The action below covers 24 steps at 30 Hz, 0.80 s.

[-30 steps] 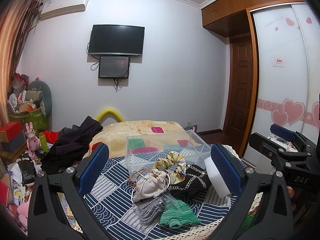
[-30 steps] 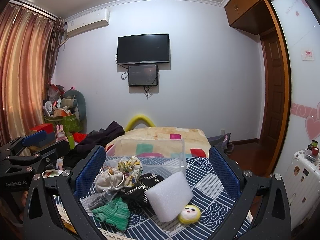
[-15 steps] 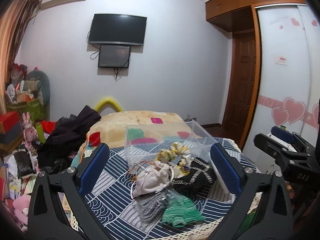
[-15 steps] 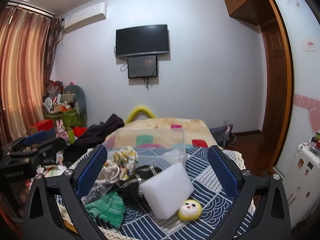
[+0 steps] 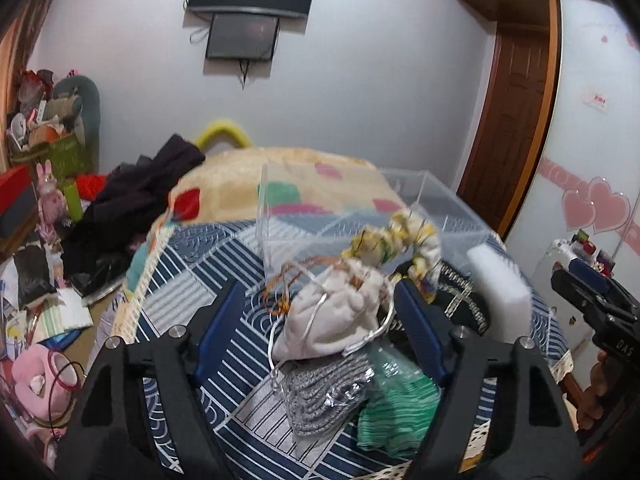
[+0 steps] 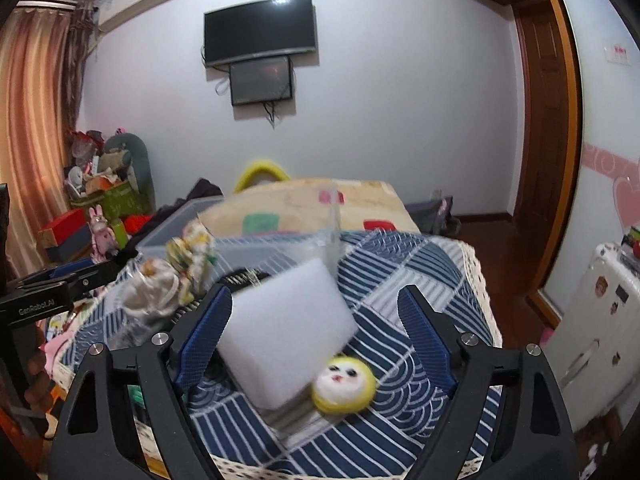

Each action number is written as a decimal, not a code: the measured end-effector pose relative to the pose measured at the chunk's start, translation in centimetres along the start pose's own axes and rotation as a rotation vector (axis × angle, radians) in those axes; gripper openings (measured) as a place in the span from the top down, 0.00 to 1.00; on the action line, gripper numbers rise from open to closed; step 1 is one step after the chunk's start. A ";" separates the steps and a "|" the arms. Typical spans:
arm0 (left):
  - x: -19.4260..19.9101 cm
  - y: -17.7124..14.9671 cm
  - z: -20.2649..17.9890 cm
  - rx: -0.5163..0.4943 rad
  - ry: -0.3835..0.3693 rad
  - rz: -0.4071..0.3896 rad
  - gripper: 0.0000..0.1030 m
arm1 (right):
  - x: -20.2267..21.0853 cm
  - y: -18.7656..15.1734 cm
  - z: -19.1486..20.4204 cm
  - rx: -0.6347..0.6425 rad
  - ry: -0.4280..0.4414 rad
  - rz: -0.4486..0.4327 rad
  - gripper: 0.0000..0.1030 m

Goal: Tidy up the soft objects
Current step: 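Grasp the yellow felt ball with the right tool while the left tool grasps the white drawstring pouch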

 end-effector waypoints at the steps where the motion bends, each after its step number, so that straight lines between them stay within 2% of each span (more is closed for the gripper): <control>1: -0.6 -0.4 0.1 0.003 -0.002 0.018 0.25 | -0.3 -0.3 -0.2 -0.004 0.002 0.016 0.19; 10: -4.4 -2.2 -0.8 -0.022 -0.024 0.114 0.25 | -1.8 -4.8 -1.8 -0.063 0.030 0.169 0.19; 12: -5.4 -2.5 -1.0 -0.025 -0.026 0.137 0.27 | -1.9 -5.2 -2.1 -0.079 0.037 0.188 0.22; 14: -6.3 -2.7 -1.1 -0.022 -0.026 0.159 0.41 | -2.2 -5.4 -2.3 -0.087 0.045 0.205 0.33; 18: -7.3 -3.5 -0.8 -0.004 -0.041 0.202 0.54 | -2.7 -6.2 -2.4 -0.116 0.078 0.242 0.44; 22: -7.2 -3.8 -0.4 0.010 -0.050 0.200 0.76 | -2.5 -6.1 -1.8 -0.110 0.104 0.236 0.58; 24: -7.0 -3.7 -0.2 0.012 -0.052 0.196 0.82 | -2.3 -5.9 -1.8 -0.084 0.083 0.229 0.59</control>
Point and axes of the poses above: each gripper's, at about its wrist camera, not at the fingertips, and x roughly against the way its jaws point, z to its left, y to its top, the point moved 9 cm from there along -x, roughly the way its jaws point, and after that the axes turned 8 degrees about x, right-handed, at the moved point
